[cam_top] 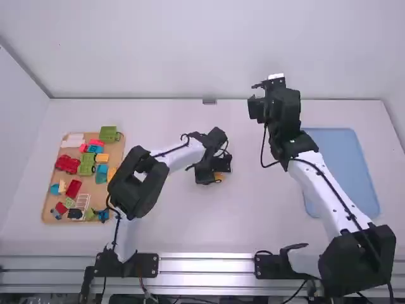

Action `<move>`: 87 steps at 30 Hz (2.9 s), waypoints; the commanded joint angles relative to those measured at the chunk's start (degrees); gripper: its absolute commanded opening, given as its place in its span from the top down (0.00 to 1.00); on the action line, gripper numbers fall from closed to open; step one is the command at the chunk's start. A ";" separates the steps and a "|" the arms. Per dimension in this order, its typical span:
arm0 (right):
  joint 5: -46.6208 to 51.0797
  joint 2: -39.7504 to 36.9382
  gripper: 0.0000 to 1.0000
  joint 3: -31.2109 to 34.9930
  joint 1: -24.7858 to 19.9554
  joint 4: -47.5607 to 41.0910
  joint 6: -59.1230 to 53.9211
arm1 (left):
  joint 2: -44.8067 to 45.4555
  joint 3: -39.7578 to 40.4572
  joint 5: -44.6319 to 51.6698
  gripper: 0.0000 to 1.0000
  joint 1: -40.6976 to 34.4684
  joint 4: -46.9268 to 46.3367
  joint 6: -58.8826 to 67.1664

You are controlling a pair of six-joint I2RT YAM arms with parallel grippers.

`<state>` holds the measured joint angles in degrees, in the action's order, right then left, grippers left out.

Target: Assemble lego blocks to make yellow taxi

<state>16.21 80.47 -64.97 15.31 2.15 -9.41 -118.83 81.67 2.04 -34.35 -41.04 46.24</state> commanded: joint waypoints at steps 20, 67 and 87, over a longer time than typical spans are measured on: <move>0.15 0.35 0.01 -2.12 0.07 0.07 0.13 | 11.52 0.70 -0.22 0.01 1.99 -0.35 -4.44; 0.15 0.35 0.01 -2.14 0.13 -0.17 0.13 | 24.11 -0.96 -32.74 0.01 71.34 -16.55 -85.90; 0.17 0.35 0.02 -2.12 0.04 1.53 0.15 | 23.91 -0.94 -6.14 0.01 94.49 -13.09 -56.96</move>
<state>16.25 80.47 -64.97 15.31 3.20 -9.41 -96.42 81.21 -4.08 59.77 -54.13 -13.78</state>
